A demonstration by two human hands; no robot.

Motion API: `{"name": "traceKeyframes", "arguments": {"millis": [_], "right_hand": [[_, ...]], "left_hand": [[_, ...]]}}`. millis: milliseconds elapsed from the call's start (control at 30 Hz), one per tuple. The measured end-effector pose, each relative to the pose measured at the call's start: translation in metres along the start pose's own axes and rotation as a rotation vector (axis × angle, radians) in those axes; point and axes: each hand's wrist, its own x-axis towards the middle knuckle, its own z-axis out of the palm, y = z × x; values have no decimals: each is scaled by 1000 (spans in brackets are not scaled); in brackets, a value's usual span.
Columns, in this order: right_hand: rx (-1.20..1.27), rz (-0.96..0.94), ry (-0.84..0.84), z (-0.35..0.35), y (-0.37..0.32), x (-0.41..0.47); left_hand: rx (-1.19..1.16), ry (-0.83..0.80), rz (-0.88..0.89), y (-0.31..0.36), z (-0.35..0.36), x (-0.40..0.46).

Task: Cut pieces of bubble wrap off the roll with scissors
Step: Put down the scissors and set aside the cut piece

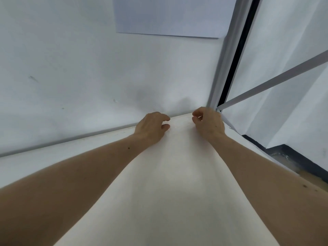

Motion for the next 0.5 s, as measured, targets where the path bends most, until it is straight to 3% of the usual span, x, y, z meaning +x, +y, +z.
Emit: {"name": "traceKeyframes", "arguments": {"millis": [333, 500], "right_hand": [[-27, 2, 36, -20, -11, -26], [-121, -51, -70, -38, -44, -75]], "left_hand": [[36, 25, -69, 11, -35, -30], [68, 11, -104, 9, -74, -86]]}}
